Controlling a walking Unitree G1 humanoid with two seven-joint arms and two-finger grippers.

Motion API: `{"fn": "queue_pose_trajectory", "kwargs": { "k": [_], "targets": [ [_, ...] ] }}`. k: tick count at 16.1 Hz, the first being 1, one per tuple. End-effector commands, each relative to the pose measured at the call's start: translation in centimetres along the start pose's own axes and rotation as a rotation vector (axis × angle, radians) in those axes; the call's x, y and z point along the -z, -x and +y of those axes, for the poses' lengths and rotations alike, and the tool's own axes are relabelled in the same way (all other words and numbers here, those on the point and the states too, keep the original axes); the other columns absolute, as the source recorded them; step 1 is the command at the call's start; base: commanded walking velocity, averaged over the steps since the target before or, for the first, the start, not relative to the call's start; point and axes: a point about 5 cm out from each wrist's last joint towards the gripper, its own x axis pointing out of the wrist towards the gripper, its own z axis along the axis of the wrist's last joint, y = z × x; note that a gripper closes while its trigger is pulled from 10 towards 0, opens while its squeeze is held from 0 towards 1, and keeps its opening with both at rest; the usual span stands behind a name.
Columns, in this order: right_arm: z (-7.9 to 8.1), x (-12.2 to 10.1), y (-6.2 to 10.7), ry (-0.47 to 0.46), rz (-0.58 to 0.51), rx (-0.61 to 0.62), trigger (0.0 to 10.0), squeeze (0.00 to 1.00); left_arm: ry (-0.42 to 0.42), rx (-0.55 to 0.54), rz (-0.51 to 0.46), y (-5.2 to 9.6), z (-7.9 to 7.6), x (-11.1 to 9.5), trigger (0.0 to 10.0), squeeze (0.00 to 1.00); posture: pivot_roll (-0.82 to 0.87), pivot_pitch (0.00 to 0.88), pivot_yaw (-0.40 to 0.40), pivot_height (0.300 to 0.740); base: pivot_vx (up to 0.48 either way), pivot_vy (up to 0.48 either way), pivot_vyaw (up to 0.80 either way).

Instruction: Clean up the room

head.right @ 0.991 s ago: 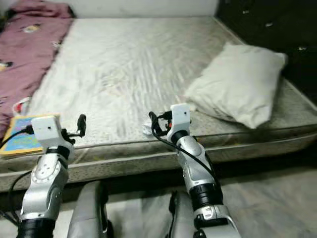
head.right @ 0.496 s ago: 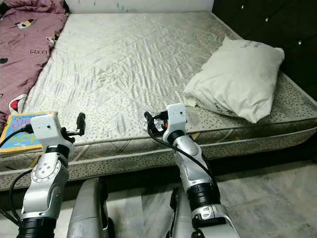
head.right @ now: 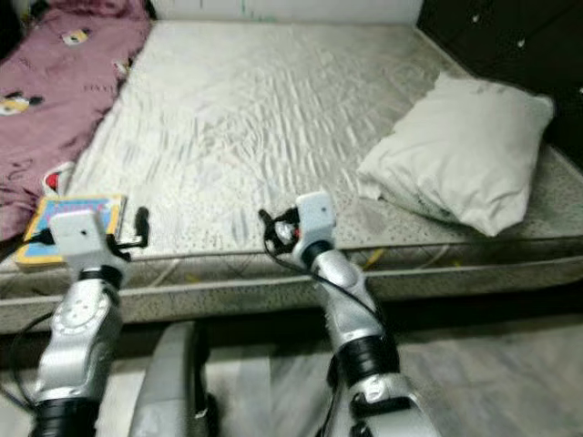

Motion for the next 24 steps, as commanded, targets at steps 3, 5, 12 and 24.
{"fn": "queue_pose_trajectory", "kwargs": {
  "k": [3, 5, 12, 24],
  "targets": [
    [-0.6, -0.3, -0.1, -0.006, -0.013, 0.019, 10.0, 0.0, -0.006, 0.005, 0.0, -0.2, -0.3, 0.0, 10.0, 0.0, -0.1, 0.0, -0.044, 0.541, 0.0, 0.0, 0.0],
    [-0.4, -0.2, -0.1, -0.016, -0.016, 0.014, 10.0, 0.0, -0.002, -0.007, 0.005, -0.2, -0.1, 0.0, 10.0, 0.0, -0.1, 0.0, -0.044, 0.511, 0.0, 0.0, 0.0],
    [-0.5, 0.2, -0.1, 0.01, 0.016, 0.026, 10.0, 0.0, -0.022, -0.044, 0.016, -0.1, 0.2, 0.0, 10.0, 0.0, -0.09, 0.0, -0.045, 0.491, 0.0, 0.0, 0.0],
    [0.6, -0.3, -1.6, -0.028, 0.015, 0.028, 10.0, 0.0, -0.1, -0.141, 0.129, 3.8, 2.9, 0.5, 10.0, 0.0, 0.0, 0.143, -0.035, 0.491, 0.0, 0.0, 0.16]
  ]
}}
